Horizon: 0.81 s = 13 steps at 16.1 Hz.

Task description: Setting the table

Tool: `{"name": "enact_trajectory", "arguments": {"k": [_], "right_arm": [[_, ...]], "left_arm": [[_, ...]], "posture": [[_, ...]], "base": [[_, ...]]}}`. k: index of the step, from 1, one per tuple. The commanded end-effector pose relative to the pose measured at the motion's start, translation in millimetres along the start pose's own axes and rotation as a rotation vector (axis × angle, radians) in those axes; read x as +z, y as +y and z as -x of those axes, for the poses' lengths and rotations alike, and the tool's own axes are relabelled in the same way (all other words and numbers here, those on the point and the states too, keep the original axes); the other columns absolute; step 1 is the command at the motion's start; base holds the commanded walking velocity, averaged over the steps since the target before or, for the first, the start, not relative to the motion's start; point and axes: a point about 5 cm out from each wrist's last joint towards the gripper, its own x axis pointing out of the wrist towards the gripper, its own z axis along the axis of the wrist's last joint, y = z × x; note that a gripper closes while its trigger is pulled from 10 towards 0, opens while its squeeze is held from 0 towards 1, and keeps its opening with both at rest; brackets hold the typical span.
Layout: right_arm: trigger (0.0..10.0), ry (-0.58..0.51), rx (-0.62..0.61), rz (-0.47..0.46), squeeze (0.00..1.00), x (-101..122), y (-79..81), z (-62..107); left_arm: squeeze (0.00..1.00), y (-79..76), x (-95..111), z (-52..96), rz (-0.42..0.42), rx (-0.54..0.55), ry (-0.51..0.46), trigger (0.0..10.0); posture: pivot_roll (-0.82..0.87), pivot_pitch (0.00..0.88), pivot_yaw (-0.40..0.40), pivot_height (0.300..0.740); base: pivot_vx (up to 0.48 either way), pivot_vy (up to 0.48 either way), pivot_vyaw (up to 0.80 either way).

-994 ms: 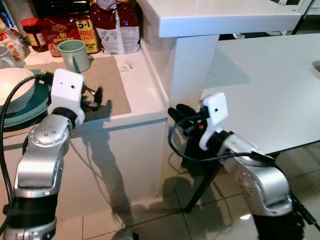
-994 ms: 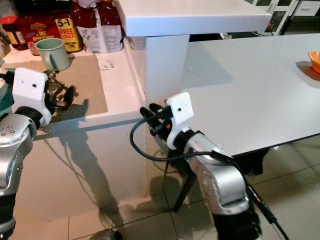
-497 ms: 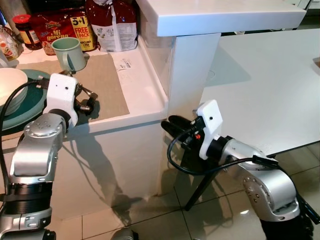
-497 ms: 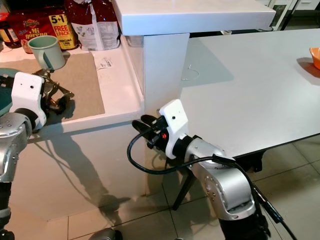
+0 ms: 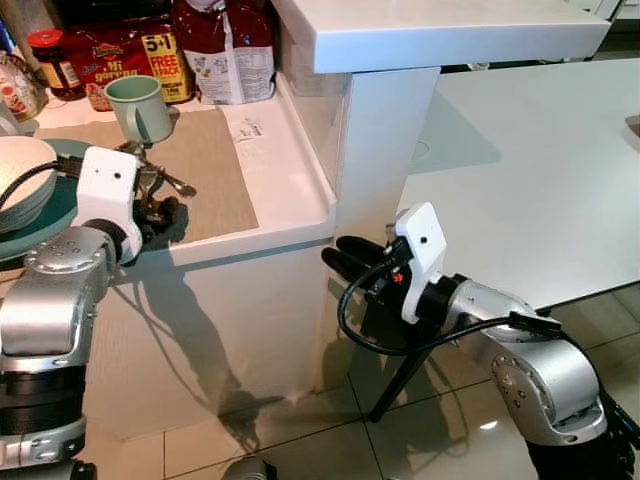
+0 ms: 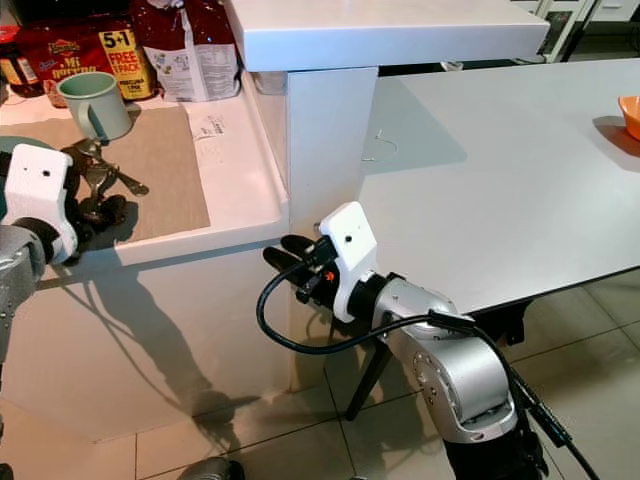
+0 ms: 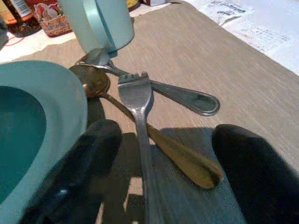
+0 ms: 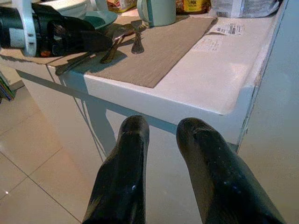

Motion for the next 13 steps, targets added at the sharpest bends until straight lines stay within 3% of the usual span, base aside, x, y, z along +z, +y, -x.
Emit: {"name": "enact_trajectory", "arguments": {"k": [1, 2, 3, 4, 5, 6, 7, 8, 9, 13], "right_arm": [[10.0, -0.002, 0.024, 0.007, 0.00, 2.5, 3.9, 1.3], [10.0, 0.002, 0.027, 0.006, 0.00, 2.0, 4.4, 1.2], [10.0, 0.004, 0.028, 0.006, 0.00, 1.7, 4.7, 1.2], [10.0, 0.019, 0.046, 0.000, 0.00, -0.3, 6.7, 1.6], [10.0, 0.022, 0.050, -0.001, 0.00, -0.6, 7.2, 1.6], [10.0, 0.032, 0.061, 0.000, 0.00, -1.5, 8.8, 1.8], [10.0, 0.038, 0.067, -0.002, 0.00, -2.1, 9.5, 2.1], [10.0, 0.045, 0.080, -0.001, 0.00, -2.7, 10.7, 2.5], [10.0, 0.052, 0.093, 0.002, 0.00, -3.3, 12.0, 2.7], [10.0, 0.060, 0.102, 0.011, 0.00, -4.3, 13.6, 2.6]], "left_arm": [[0.00, 5.0, 4.0, 3.0, 0.003, 0.010, -0.008, 0.5], [0.00, 7.9, 3.6, 3.4, 0.012, 0.010, 0.000, 6.0], [0.00, 8.4, 3.3, 3.6, 0.019, 0.007, 0.004, 6.0], [0.00, 6.9, 1.4, 3.7, 0.022, -0.008, 0.018, 10.0], [0.00, 6.6, 0.8, 3.6, 0.021, -0.010, 0.023, 10.0], [0.00, 5.6, -1.5, 2.9, 0.023, -0.021, 0.034, 8.5], [0.00, 5.2, -2.8, 2.4, 0.014, -0.024, 0.041, 6.4], [0.00, 5.7, -3.7, 1.4, 0.007, -0.020, 0.046, 7.4], [0.00, 6.5, -4.5, 0.3, 0.002, -0.017, 0.051, 9.7], [0.00, 9.3, -11.8, -2.2, -0.014, 0.001, 0.088, 9.6]], "posture": [[0.05, 0.060, -0.016, 0.740], [0.05, 0.063, -0.016, 0.740], [0.05, 0.063, -0.016, 0.740], [0.05, 0.064, -0.016, 0.740], [0.05, 0.066, -0.015, 0.740], [0.05, 0.065, -0.015, 0.740], [0.05, 0.065, -0.015, 0.740], [0.05, 0.065, -0.016, 0.740], [0.05, 0.065, -0.016, 0.740], [0.05, 0.064, -0.017, 0.740]], "base": [[0.000, 0.000, 0.00], [0.000, 0.000, 0.00], [0.000, 0.000, 0.00], [0.000, 0.000, 0.00], [0.000, 0.000, 0.00], [0.000, 0.000, 0.00], [0.000, 0.000, 0.00], [0.000, 0.000, 0.00], [0.000, 0.000, 0.00], [0.000, 0.000, 0.00]]}}
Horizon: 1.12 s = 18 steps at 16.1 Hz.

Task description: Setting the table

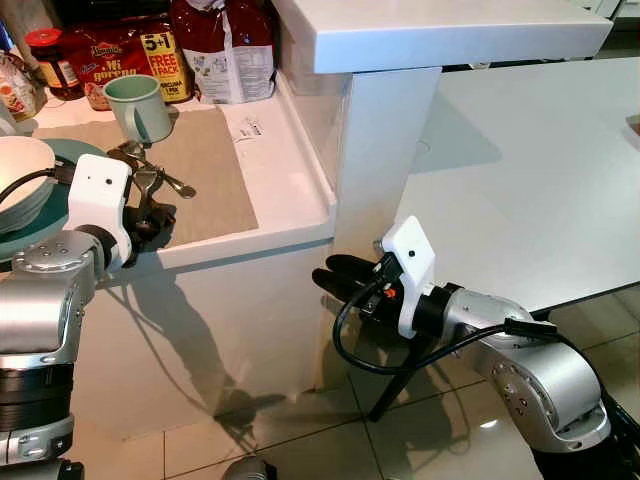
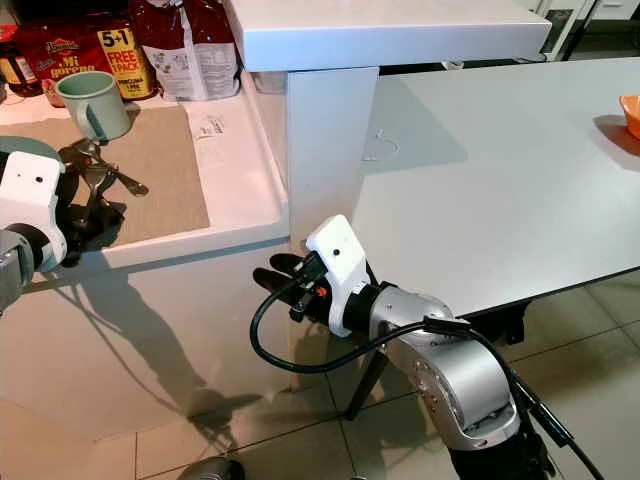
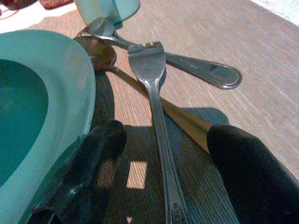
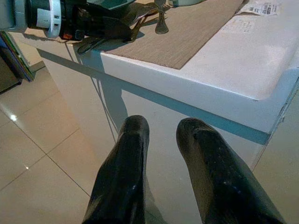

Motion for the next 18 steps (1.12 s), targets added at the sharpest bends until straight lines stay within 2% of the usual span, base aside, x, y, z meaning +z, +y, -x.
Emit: {"name": "enact_trajectory", "arguments": {"k": [1, 2, 3, 4, 5, 6, 18], "right_arm": [[10.0, -0.002, 0.014, 0.001, 0.00, 0.7, 2.8, 1.9], [10.0, -0.002, 0.016, 0.001, 0.00, 0.6, 2.8, 1.9], [10.0, -0.001, 0.018, 0.002, 0.00, 0.6, 2.9, 1.9], [10.0, 0.000, 0.020, 0.001, 0.00, 0.5, 3.1, 1.9], [10.0, 0.000, 0.020, 0.001, 0.00, 0.5, 3.2, 1.9], [10.0, 0.001, 0.024, 0.001, 0.00, 0.4, 3.4, 2.0], [10.0, 0.016, 0.037, 0.003, 0.00, -2.1, 4.6, 1.7]], "left_arm": [[0.00, 0.9, -1.1, -0.4, -0.013, 0.003, 0.005, 9.6], [0.00, 0.7, -2.0, -1.1, -0.011, 0.004, 0.009, 9.5], [0.00, 0.5, -4.2, -1.8, -0.010, 0.004, 0.020, 8.4], [0.00, 0.5, -6.2, -2.0, -0.009, 0.005, 0.030, 5.6], [0.00, 0.6, -6.8, -2.0, -0.008, 0.006, 0.033, 5.6], [0.00, 0.1, -8.4, -1.9, -0.005, 0.002, 0.044, 0.0], [0.00, -4.9, -14.3, 0.2, -0.004, -0.037, 0.090, 0.0]], "posture": [[0.05, 0.064, -0.017, 0.740], [0.05, 0.064, -0.017, 0.740], [0.05, 0.064, -0.018, 0.740], [0.05, 0.064, -0.018, 0.740], [0.05, 0.064, -0.018, 0.740], [0.05, 0.063, -0.019, 0.740], [0.05, 0.061, -0.021, 0.740]], "base": [[0.000, 0.000, 0.00], [0.000, 0.000, 0.00], [0.000, 0.000, 0.00], [0.000, 0.000, 0.00], [0.000, 0.000, 0.00], [0.000, 0.000, 0.00], [0.000, 0.000, 0.00]]}}
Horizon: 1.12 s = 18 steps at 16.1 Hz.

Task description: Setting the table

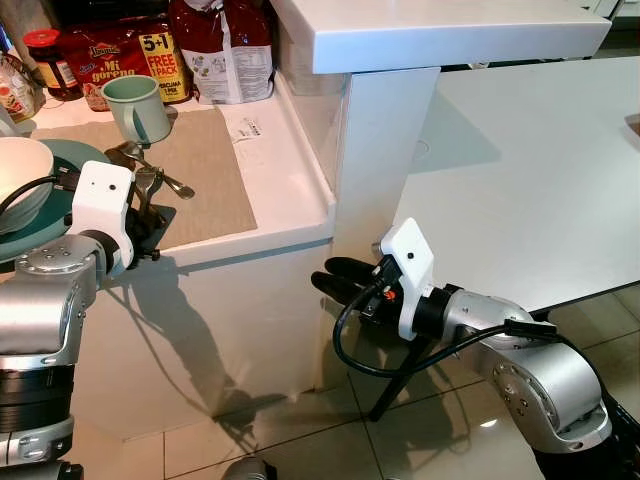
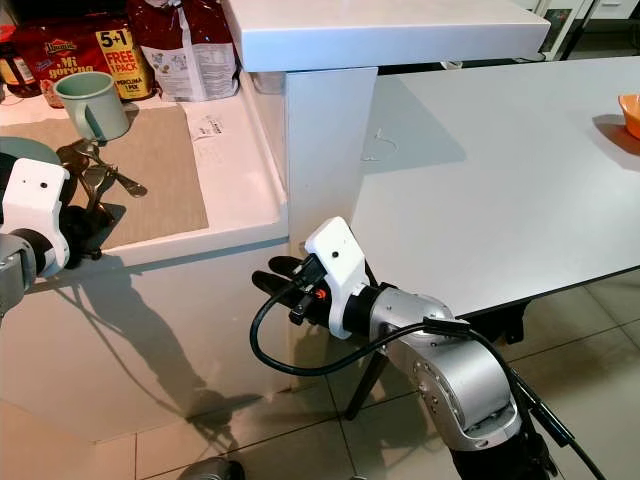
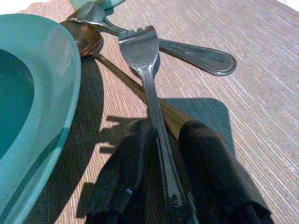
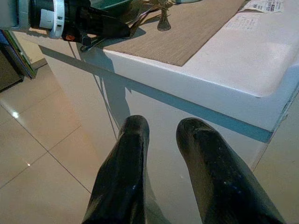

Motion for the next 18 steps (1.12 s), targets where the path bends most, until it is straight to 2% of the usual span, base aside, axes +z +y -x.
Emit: {"name": "enact_trajectory", "arguments": {"k": [1, 9, 15, 18], "right_arm": [[10.0, 0.007, 0.026, -0.001, 0.00, -1.5, 4.1, 1.3], [10.0, 0.012, 0.015, 0.006, 0.00, -2.3, 2.8, 0.7], [10.0, -0.012, -0.026, 0.011, 0.00, 1.5, -2.8, 0.1], [10.0, -0.017, -0.031, 0.013, 0.00, 2.0, -3.0, -0.5]], "left_arm": [[0.00, -2.2, -10.2, -0.4, -0.008, -0.017, 0.056, 0.0], [0.00, 0.4, -8.9, -1.2, -0.001, 0.004, 0.041, 0.0], [0.00, 1.8, 23.0, 3.7, 0.058, 0.017, -0.146, 0.0], [0.00, -1.7, 26.5, 2.6, 0.060, 0.006, -0.166, 0.0]], "posture": [[0.05, 0.060, -0.022, 0.740], [0.05, 0.059, -0.020, 0.740], [0.05, 0.056, -0.018, 0.740], [0.05, 0.057, -0.017, 0.740]], "base": [[0.000, 0.000, 0.00], [0.000, 0.000, 0.00], [0.000, 0.000, 0.00], [0.000, 0.000, 0.00]]}}
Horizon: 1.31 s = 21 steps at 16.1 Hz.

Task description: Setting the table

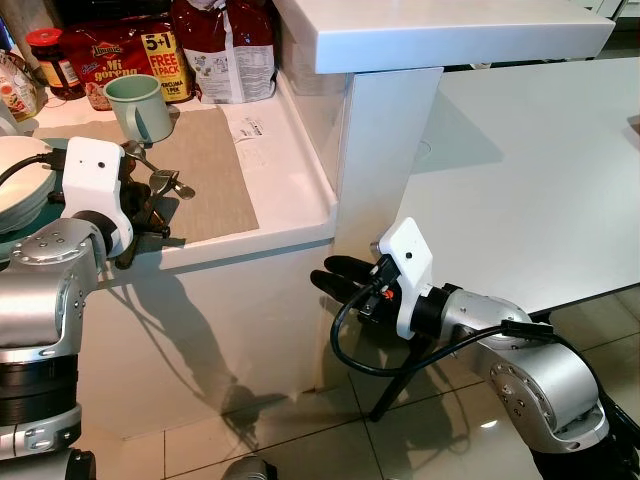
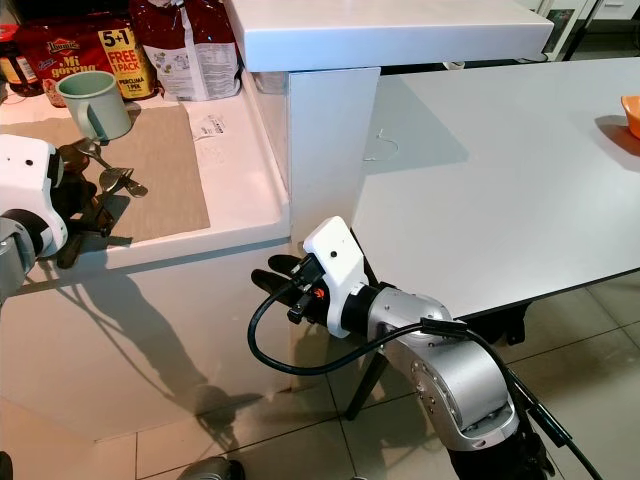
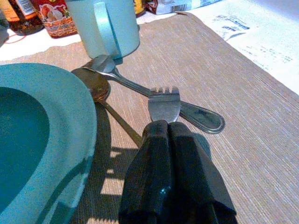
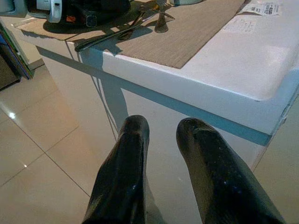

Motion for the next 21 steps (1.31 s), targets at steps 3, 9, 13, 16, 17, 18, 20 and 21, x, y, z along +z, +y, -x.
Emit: {"name": "enact_trajectory", "arguments": {"k": [3, 9, 13, 16, 17, 18, 20, 21], "right_arm": [[10.0, -0.009, -0.016, 0.007, 0.00, 1.8, -2.0, 0.2], [10.0, -0.004, -0.021, 0.006, 0.00, 0.0, -1.1, 2.4], [10.0, -0.002, -0.022, 0.006, 0.00, -0.1, -1.3, 3.5], [10.0, 0.003, -0.017, 0.006, 0.00, -0.3, -1.1, 3.9], [10.0, 0.003, -0.016, 0.005, 0.00, -0.3, -1.0, 3.8], [10.0, 0.005, -0.011, 0.006, 0.00, -0.4, -0.4, 3.3], [10.0, 0.007, -0.007, 0.006, 0.00, -0.3, -0.1, 3.1], [10.0, 0.007, -0.005, 0.006, 0.00, -0.4, 0.0, 3.1]], "left_arm": [[0.56, -11.7, 7.0, -8.6, -0.039, -0.029, -0.030, 10.0], [1.00, -12.8, 16.2, -33.1, -0.121, -0.042, -0.065, 10.0], [1.00, -8.8, 17.6, -43.0, -0.146, -0.010, -0.088, 10.0], [1.00, -4.6, 17.9, -48.1, -0.151, 0.026, -0.102, 10.0], [1.00, -4.7, 17.5, -48.8, -0.151, 0.025, -0.100, 10.0], [1.00, -5.0, 15.3, -50.6, -0.147, 0.023, -0.091, 10.0], [1.00, -5.9, 10.2, -54.5, -0.133, 0.008, -0.071, 10.0], [1.00, -6.2, 8.6, -56.7, -0.115, 0.004, -0.066, 10.0]], "posture": [[0.05, 0.058, -0.014, 0.740], [0.04, 0.066, -0.004, 0.740], [0.04, 0.067, -0.005, 0.740], [0.04, 0.070, -0.011, 0.740], [0.04, 0.070, -0.011, 0.740], [0.04, 0.071, -0.012, 0.740], [0.04, 0.073, -0.015, 0.740], [0.04, 0.073, -0.015, 0.740]], "base": [[0.000, 0.000, 0.00], [0.000, 0.000, 0.00], [0.000, 0.000, 0.00], [0.000, 0.000, 0.00], [0.000, 0.000, 0.00], [0.000, 0.000, 0.00], [0.000, 0.000, 0.00], [0.000, 0.000, 0.00]]}}
